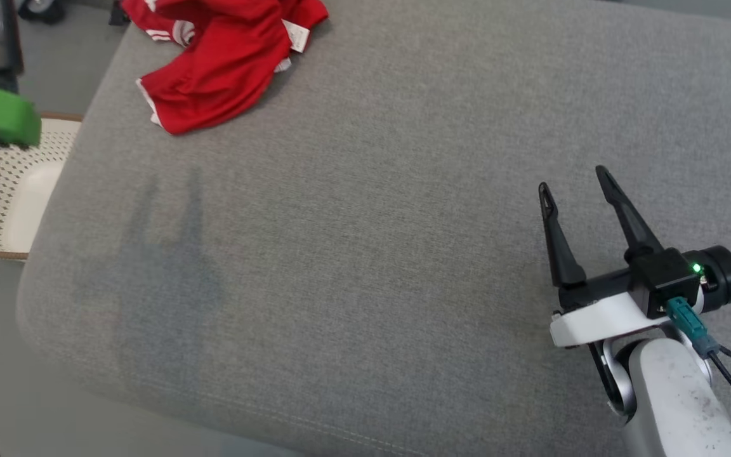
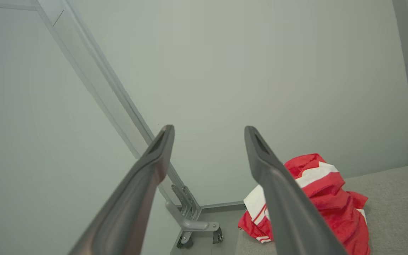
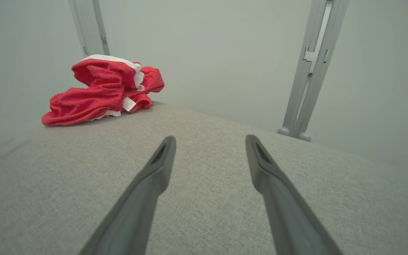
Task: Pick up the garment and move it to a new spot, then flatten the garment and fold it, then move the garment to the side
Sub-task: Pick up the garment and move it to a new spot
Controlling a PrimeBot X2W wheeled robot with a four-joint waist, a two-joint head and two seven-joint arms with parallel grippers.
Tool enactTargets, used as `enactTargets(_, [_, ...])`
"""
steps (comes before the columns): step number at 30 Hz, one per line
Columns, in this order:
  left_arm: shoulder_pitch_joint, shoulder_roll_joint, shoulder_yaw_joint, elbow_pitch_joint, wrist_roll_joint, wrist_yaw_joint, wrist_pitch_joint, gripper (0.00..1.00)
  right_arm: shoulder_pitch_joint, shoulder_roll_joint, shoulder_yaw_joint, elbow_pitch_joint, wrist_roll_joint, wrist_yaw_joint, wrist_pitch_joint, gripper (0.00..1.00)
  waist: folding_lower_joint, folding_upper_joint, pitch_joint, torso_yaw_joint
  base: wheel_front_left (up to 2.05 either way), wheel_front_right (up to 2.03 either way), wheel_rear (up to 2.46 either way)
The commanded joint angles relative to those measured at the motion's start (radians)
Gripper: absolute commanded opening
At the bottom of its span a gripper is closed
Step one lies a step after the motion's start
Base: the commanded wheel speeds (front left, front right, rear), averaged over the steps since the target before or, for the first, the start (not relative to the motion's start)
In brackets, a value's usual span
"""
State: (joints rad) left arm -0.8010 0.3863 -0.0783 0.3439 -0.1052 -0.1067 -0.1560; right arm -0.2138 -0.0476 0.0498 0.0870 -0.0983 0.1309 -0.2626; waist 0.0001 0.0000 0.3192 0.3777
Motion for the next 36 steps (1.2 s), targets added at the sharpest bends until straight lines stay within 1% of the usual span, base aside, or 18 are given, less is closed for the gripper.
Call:
enactTargets(1, [-0.045,0.002,-0.008,0.037,-0.015,-0.007,0.012,1.0,-0.023,-0.005,-0.005,-0.012,-0.014,0.0,-0.003,1.0,-0.0001,0.0,0.164,-0.111,0.0,0.0,0.0])
enactTargets(5, [-0.156,0.033,-0.076,0.174,-0.03,-0.02,0.07,1.0,-0.043,-0.004,-0.005,-0.037,-0.035,0.0,-0.003,1.0,-0.0001,0.0,0.24,-0.139,0.0,0.0,0.0])
enactTargets(8, [-0.217,0.034,-0.147,0.262,-0.079,-0.023,0.113,1.0,-0.052,-0.004,-0.004,-0.058,-0.047,0.0,-0.004,1.0,-0.0001,0.0,0.288,-0.153,0.0,0.0,0.0])
enactTargets(9, [-0.23,0.039,-0.173,0.282,-0.096,-0.023,0.123,1.0,-0.053,-0.004,-0.005,-0.063,-0.05,0.0,-0.004,1.0,-0.0001,0.0,0.299,-0.156,0.0,0.0,0.0])
enactTargets(11, [-0.267,0.068,-0.216,0.328,-0.12,-0.023,0.142,1.0,-0.058,-0.004,-0.001,-0.077,-0.057,0.0,-0.004,1.0,-0.0001,0.0,0.325,-0.165,0.0,0.0,0.0])
enactTargets(14, [-0.306,0.084,-0.268,0.384,-0.147,-0.022,0.164,1.0,-0.06,-0.004,0.001,-0.089,-0.062,0.0,-0.003,1.0,-0.0001,0.0,0.354,-0.176,0.0,0.0,0.0])
enactTargets(17, [-0.354,0.109,-0.279,0.443,-0.145,-0.021,0.156,1.0,-0.06,-0.007,0.001,-0.096,-0.066,-0.001,-0.001,1.0,-0.0001,0.0,0.374,-0.186,0.0,0.0,0.0])
enactTargets(20, [-0.378,0.108,-0.28,0.5,-0.145,-0.018,0.149,1.0,-0.059,-0.009,-0.001,-0.097,-0.064,-0.001,0.0,1.0,-0.0001,0.0,0.38,-0.194,0.0,0.0,0.0])
enactTargets(22, [-0.401,0.115,-0.272,0.532,-0.141,0.004,0.132,1.0,-0.06,-0.01,-0.004,-0.102,-0.058,-0.001,0.001,1.0,-0.0001,0.0,0.381,-0.199,0.0,0.0,0.0])
enactTargets(23, [-0.408,0.113,-0.273,0.55,-0.14,0.009,0.126,0.42,-0.062,-0.01,-0.004,-0.105,-0.055,-0.001,0.002,1.0,-0.0001,0.0,0.379,-0.201,0.0,0.0,0.0])
enactTargets(25, [-0.417,0.109,-0.281,0.573,-0.133,0.013,0.108,0.0,-0.065,-0.01,-0.002,-0.105,-0.049,-0.001,0.003,1.0,-0.0001,0.0,0.371,-0.203,0.0,0.0,0.0])
enactTargets(30, [-0.441,0.118,-0.303,0.614,-0.105,0.027,0.057,0.0,-0.069,-0.008,0.013,-0.093,-0.027,-0.001,0.002,1.0,-0.0001,0.0,0.325,-0.211,0.0,0.0,0.0])
enactTargets(33, [-0.466,0.135,-0.318,0.625,-0.089,0.031,0.03,0.0,-0.071,-0.006,0.023,-0.086,-0.01,-0.001,0.0,1.0,-0.0001,0.0,0.277,-0.22,0.0,0.0,0.0])
enactTargets(36, [-0.484,0.139,-0.338,0.625,-0.073,0.023,0.018,0.0,-0.072,-0.005,0.023,-0.076,0.009,-0.001,-0.001,1.0,-0.0001,0.0,0.225,-0.23,0.0,0.0,0.0])
